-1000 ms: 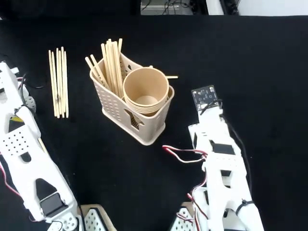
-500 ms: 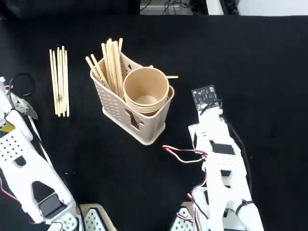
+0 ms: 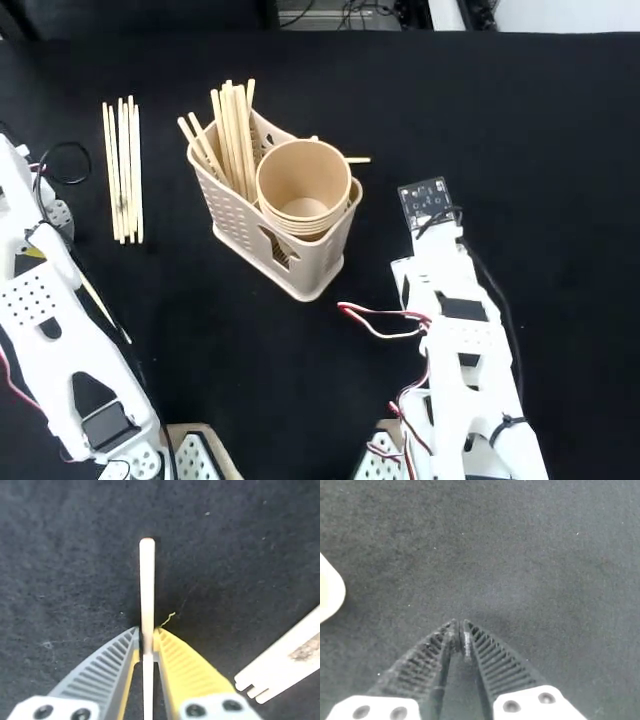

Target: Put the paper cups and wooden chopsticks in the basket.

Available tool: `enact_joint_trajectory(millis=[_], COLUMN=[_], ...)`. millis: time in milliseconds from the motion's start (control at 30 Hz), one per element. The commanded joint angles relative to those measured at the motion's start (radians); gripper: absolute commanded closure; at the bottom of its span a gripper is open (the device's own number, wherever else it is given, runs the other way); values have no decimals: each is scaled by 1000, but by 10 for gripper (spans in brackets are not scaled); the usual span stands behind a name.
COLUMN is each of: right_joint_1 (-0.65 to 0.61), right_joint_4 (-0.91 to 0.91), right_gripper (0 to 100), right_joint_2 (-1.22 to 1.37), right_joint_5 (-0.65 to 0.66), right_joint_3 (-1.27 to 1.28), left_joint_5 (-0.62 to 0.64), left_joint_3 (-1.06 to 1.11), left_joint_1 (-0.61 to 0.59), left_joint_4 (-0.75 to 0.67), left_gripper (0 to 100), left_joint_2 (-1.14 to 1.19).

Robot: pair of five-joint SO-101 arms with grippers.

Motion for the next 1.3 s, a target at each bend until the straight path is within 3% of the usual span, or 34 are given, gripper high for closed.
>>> enact_joint_trajectory(millis=[0,333,567,667,833,1000,1133,1200,1267], right_joint_1=[-15,-15,-15,-15,-15,-15,-15,-15,-15], right_joint_4=[-15,-17,-18,-20,-20,-20,-20,-20,-20], right_gripper=[984,984,984,984,984,984,984,984,984], right_joint_2=[-24,-24,-24,-24,-24,-24,-24,-24,-24], right_joint_5=[8,8,8,8,8,8,8,8,8], right_joint_3=[-8,-8,-8,-8,-8,-8,-8,-8,-8], left_joint_5=[11,40,48,75,95,97,95,94,94], left_joint_3=[-22,90,384,521,914,1414,1653,1672,1643], left_joint_1=[-25,12,156,251,374,481,619,668,702], left_joint_4=[6,6,0,-66,-411,-1060,-1507,-1582,-1570], left_gripper=[970,970,970,970,970,970,971,971,971], left_joint_2=[-34,-574,-1149,-1415,-1829,-2087,-2186,-2217,-2236])
